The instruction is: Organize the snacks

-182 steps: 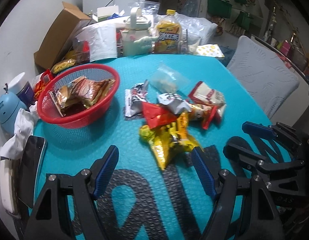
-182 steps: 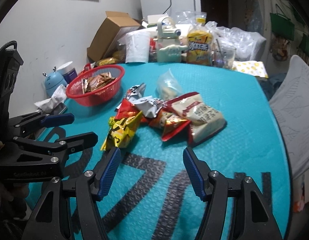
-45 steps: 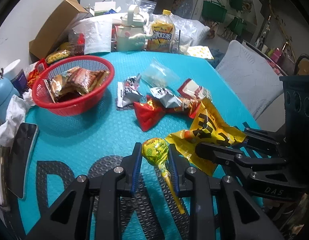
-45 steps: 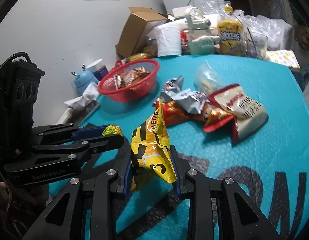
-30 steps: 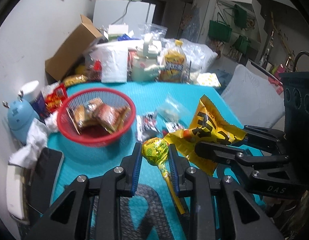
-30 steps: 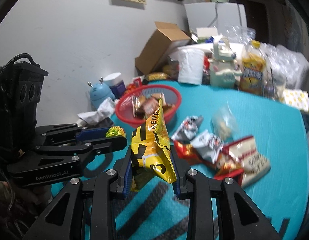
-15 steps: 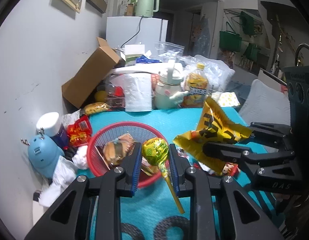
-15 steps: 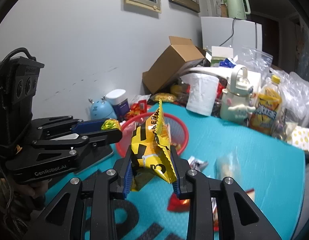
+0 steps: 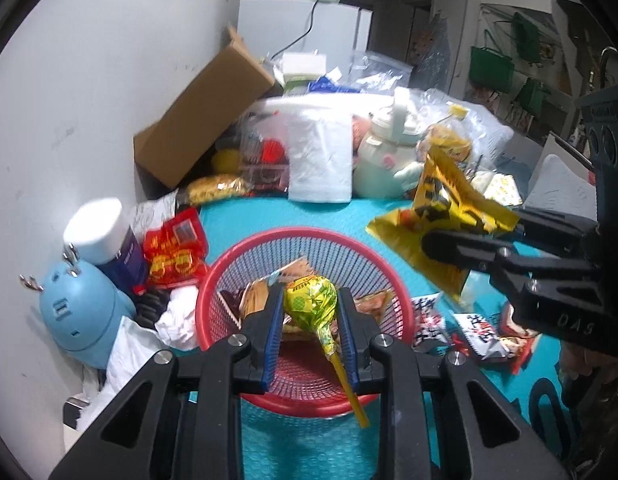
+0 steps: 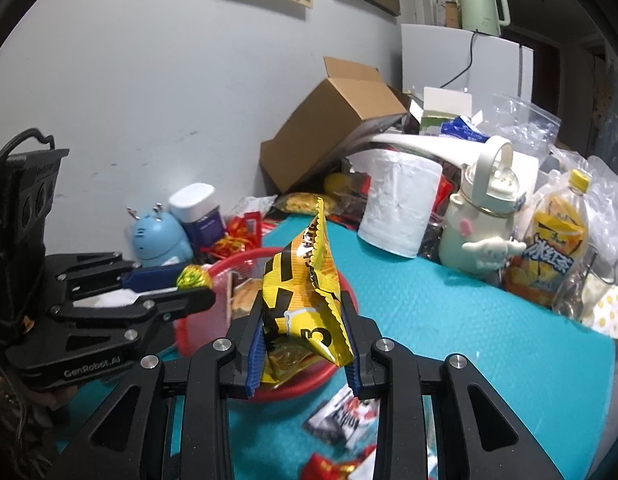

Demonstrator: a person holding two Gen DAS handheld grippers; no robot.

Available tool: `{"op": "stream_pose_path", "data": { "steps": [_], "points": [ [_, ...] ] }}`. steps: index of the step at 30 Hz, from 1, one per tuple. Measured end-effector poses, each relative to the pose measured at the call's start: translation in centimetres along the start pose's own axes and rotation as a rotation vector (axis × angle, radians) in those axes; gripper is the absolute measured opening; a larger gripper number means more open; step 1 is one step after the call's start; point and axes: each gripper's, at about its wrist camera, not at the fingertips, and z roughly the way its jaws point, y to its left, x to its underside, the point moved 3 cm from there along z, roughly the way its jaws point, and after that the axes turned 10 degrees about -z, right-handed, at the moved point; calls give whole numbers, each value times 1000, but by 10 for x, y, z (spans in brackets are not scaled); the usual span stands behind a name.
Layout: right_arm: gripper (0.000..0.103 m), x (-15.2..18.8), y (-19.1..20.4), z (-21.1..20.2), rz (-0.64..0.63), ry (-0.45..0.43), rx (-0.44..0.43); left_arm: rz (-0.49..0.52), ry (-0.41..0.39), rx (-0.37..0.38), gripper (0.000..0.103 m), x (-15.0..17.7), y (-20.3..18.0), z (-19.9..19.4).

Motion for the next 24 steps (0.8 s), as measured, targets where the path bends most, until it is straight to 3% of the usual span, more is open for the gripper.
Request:
{"op": "stream_pose_path", "data": {
  "steps": [16, 20, 24],
  "points": [
    [32, 8, -6, 58, -57, 80, 61, -13, 124, -55, 25, 15, 10, 39],
    [32, 14, -5, 70, -52, 113, 39, -42, 168, -84, 26, 18, 17, 51],
    [41, 18, -7, 72, -48, 125, 47, -54, 164, -127, 41, 18, 22, 52]
  ]
}}
